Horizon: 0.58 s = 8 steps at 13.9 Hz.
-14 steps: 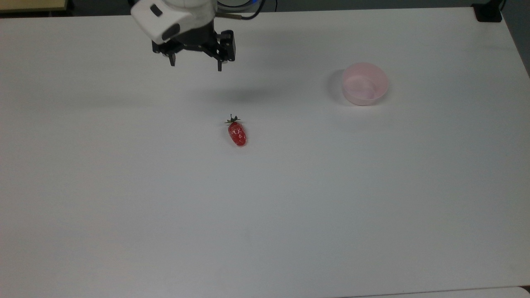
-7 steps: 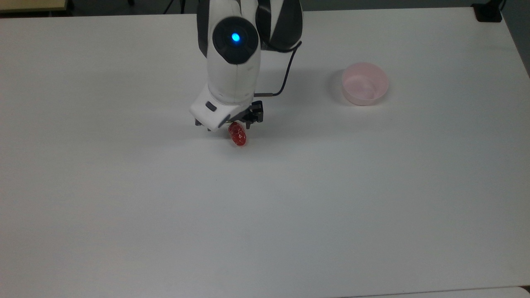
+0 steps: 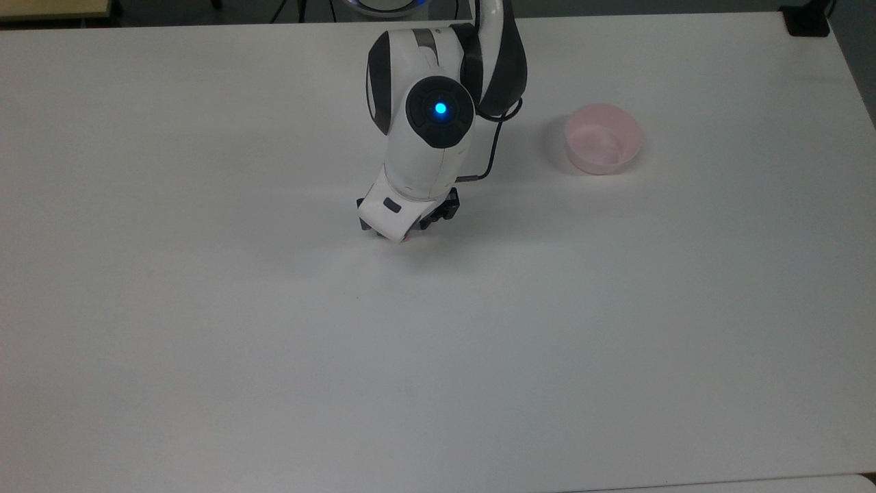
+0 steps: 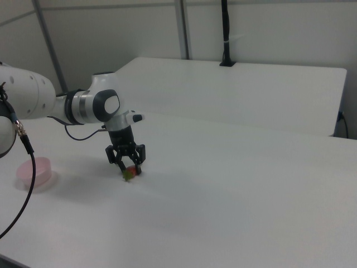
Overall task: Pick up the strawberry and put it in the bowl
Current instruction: 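Close the gripper on the strawberry and lift it, then carry the held strawberry over the pink bowl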
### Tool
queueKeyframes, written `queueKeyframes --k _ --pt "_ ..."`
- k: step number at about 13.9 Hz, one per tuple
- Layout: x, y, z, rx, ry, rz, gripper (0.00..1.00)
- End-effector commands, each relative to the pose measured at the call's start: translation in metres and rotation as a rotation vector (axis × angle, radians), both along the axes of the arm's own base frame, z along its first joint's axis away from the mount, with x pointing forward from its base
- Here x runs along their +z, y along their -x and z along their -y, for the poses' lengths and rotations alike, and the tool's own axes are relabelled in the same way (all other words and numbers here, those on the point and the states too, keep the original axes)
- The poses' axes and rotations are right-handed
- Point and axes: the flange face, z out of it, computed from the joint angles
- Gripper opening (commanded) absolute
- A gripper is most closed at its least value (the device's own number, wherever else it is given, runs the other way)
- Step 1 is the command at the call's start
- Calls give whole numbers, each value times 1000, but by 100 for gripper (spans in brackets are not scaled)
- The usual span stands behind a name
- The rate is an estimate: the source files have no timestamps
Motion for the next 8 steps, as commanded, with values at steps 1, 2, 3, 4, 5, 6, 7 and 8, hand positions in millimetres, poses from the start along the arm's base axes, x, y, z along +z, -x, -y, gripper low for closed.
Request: queueKeyframes --k 1,2,3,4,5,6,7,8 --pt "-4 7 4 83 10 -11 13" --pt "-1 7 6 86 8 -13 10" --pt "4 7 4 84 4 -9 10" --pt "15 6 3 70 -2 9 10" --pt "30 7 -2 68 -10 28 10" --pt "48 9 -11 60 -28 43 10" --pt "69 10 -32 56 -61 63 10" --pt "93 10 -52 26 -107 82 10"
